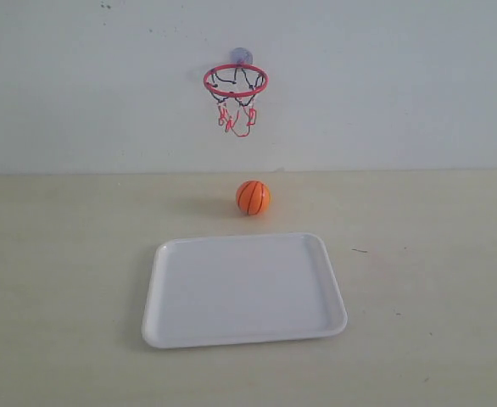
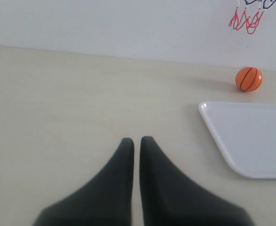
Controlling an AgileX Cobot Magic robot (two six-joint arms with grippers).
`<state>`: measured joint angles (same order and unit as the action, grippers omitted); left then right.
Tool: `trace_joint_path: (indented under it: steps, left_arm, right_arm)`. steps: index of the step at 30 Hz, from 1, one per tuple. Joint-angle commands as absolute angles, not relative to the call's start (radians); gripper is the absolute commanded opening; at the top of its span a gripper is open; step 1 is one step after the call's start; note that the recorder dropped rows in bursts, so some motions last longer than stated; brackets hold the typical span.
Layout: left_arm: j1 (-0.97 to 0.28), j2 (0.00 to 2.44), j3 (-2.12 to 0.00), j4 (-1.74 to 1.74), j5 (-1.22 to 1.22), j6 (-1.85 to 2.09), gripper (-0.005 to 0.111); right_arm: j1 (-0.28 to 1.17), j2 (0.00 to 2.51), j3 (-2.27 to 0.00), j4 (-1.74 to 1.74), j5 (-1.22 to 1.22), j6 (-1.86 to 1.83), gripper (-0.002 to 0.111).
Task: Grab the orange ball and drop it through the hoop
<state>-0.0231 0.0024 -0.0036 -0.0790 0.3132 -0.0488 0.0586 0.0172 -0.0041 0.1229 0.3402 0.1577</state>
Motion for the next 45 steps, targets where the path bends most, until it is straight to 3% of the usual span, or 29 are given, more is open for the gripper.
trace_joint_path:
  steps: [1, 45]
  left_arm:
    - [-0.021, 0.0, 0.0, -0.078, 0.306, -0.044, 0.004]
    - [-0.021, 0.0, 0.0, -0.078, 0.306, -0.044, 0.004]
  right_arm:
    - [0.051, 0.0, 0.0, 0.096, 0.351, 0.127, 0.001]
    - [0.051, 0.0, 0.0, 0.098, 0.349, 0.112, 0.001]
